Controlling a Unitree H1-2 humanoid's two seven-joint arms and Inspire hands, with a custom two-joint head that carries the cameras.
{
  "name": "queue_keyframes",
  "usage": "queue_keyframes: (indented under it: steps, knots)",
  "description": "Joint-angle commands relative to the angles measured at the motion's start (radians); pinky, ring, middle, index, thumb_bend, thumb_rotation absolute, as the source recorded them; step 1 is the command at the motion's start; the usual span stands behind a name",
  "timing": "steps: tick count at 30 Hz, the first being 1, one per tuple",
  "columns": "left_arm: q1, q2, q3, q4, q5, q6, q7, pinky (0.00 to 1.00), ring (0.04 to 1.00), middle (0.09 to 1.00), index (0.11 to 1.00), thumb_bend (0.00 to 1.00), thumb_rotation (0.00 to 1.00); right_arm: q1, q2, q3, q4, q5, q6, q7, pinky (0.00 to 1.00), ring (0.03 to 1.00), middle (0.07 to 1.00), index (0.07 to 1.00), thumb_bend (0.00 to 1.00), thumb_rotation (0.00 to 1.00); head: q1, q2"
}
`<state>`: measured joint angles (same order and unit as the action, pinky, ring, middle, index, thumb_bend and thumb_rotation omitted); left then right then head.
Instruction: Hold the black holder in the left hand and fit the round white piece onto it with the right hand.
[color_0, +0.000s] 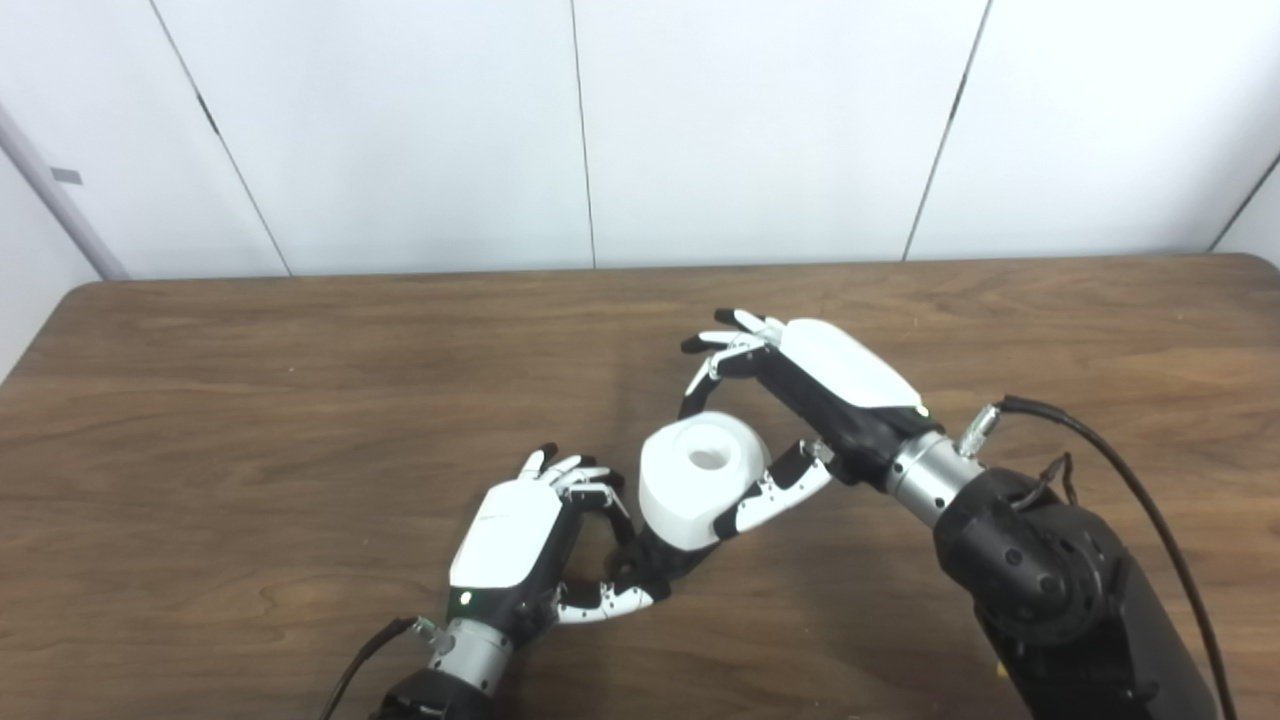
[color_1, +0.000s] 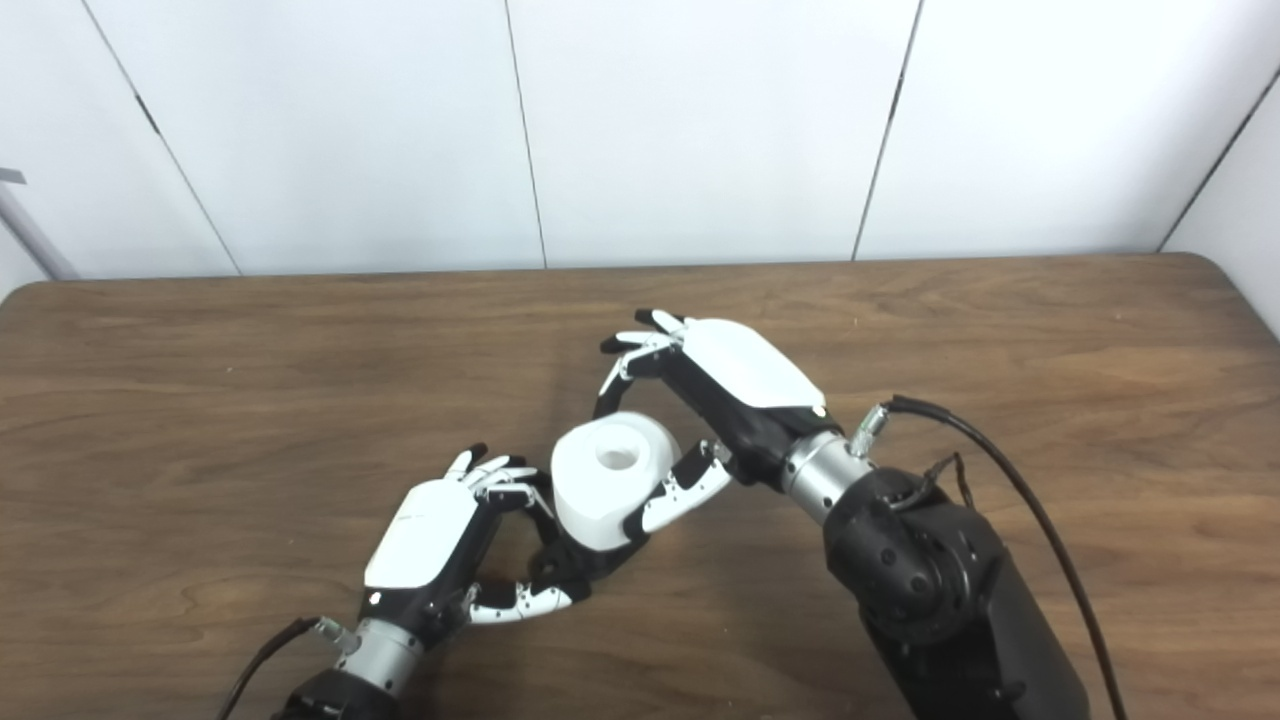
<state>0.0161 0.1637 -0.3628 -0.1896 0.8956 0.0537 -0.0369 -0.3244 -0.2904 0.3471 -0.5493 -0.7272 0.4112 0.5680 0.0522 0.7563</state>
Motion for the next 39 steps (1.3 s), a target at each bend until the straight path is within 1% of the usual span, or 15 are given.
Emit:
queue_keyframes:
  steps: [1,8,16,23,32,39]
  knots:
    - [-0.006,-0.001,-0.019,0.009,0.022,0.003,-0.012,1.00,0.883,0.784,0.486,0.52,0.05,-0.039,0.009,-0.015,-0.031,0.006,-0.017,-0.007,1.00,0.984,0.872,0.483,0.52,0.13,0.001,0.004]
    - [-0.006,0.000,-0.019,0.005,0.018,0.009,-0.015,1.00,0.883,0.784,0.486,0.52,0.05,-0.042,0.019,-0.012,-0.029,0.009,-0.012,0.003,1.00,0.990,0.871,0.483,0.52,0.13,0.003,0.006]
    - [-0.009,0.003,-0.018,0.007,0.012,0.007,-0.013,1.00,0.885,0.784,0.486,0.52,0.05,-0.036,0.039,0.011,0.001,-0.015,-0.027,-0.005,1.00,0.984,0.866,0.482,0.52,0.14,-0.004,0.009]
    - [-0.008,0.004,-0.018,0.003,0.015,0.012,-0.016,1.00,0.885,0.785,0.486,0.52,0.05,-0.030,0.051,0.029,0.011,-0.031,-0.024,-0.002,1.00,0.975,0.862,0.482,0.52,0.14,-0.006,0.009]
    - [-0.005,0.009,-0.018,-0.004,0.016,0.015,-0.023,1.00,0.886,0.787,0.486,0.52,0.05,-0.012,0.054,0.028,0.025,-0.036,-0.040,-0.016,1.00,0.975,0.860,0.482,0.52,0.14,-0.007,0.008]
    - [-0.004,0.010,-0.017,-0.007,0.012,0.015,-0.024,1.00,0.884,0.787,0.486,0.52,0.05,-0.011,0.055,0.026,0.024,-0.042,-0.039,-0.009,1.00,0.981,0.862,0.483,0.52,0.14,-0.009,0.010]
